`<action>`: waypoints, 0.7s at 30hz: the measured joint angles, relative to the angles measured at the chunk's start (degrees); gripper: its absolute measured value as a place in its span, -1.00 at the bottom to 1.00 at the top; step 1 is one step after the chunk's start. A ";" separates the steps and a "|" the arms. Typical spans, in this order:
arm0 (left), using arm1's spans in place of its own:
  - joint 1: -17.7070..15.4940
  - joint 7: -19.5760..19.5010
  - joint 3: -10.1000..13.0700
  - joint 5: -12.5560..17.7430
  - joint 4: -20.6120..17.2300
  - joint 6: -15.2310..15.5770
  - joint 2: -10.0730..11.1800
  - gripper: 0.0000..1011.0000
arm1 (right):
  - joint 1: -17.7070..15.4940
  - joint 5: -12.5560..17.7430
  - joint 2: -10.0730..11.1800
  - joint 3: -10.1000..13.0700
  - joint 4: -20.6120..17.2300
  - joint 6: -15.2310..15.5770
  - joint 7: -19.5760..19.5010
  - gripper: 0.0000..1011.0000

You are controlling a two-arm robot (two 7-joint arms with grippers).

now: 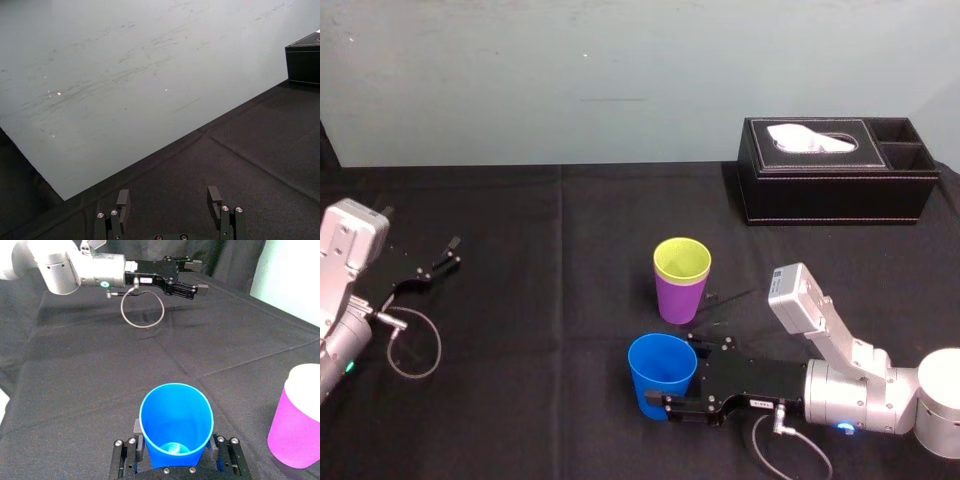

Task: Stack the three plastic cups sequentially using one hand.

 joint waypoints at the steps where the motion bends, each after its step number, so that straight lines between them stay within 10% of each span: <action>1: 0.00 0.00 0.00 0.00 0.00 0.00 0.00 1.00 | 0.00 0.00 0.00 0.00 0.00 0.00 0.00 0.42; 21: 0.00 0.00 0.00 0.00 0.00 0.00 0.00 1.00 | -1.41 2.49 3.12 4.19 -6.81 5.15 -4.50 0.42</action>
